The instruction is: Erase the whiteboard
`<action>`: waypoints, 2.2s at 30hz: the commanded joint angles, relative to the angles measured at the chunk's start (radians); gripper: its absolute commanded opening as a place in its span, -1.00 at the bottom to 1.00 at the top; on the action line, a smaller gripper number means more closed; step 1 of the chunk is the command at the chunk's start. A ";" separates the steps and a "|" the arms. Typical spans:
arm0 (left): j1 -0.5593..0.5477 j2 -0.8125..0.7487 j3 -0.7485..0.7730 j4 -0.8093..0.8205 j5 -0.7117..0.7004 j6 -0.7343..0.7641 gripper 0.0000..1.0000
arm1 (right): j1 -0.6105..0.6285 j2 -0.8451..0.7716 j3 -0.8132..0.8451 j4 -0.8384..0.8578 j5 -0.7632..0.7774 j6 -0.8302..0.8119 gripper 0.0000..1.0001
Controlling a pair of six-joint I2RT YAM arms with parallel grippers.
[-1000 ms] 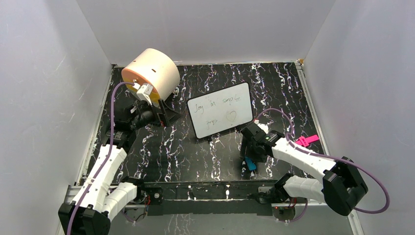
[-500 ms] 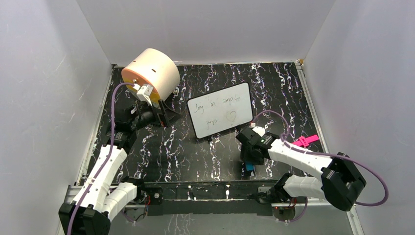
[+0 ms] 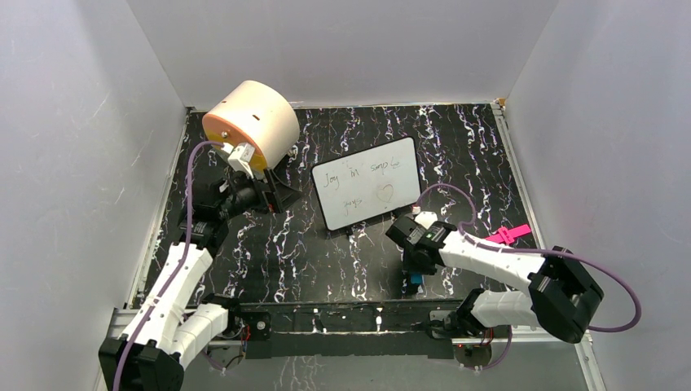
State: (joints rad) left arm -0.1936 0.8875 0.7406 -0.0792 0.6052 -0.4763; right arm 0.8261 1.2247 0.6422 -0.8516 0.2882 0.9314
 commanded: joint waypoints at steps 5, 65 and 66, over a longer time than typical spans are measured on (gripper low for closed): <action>-0.003 -0.009 -0.088 0.074 0.011 -0.052 0.87 | 0.007 0.028 0.047 0.111 0.045 -0.038 -0.42; -0.037 0.658 -0.040 1.005 0.232 -0.084 -0.73 | -0.120 0.076 0.305 0.748 -0.008 -0.574 -0.47; -0.037 0.659 -0.039 1.011 0.232 -0.089 -0.84 | -0.120 0.078 0.302 0.761 -0.010 -0.585 -0.47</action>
State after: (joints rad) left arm -0.2310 1.5509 0.7048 0.8818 0.8070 -0.5804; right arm 0.7105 1.3045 0.9028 -0.2031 0.2867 0.4053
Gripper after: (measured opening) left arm 0.166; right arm 0.280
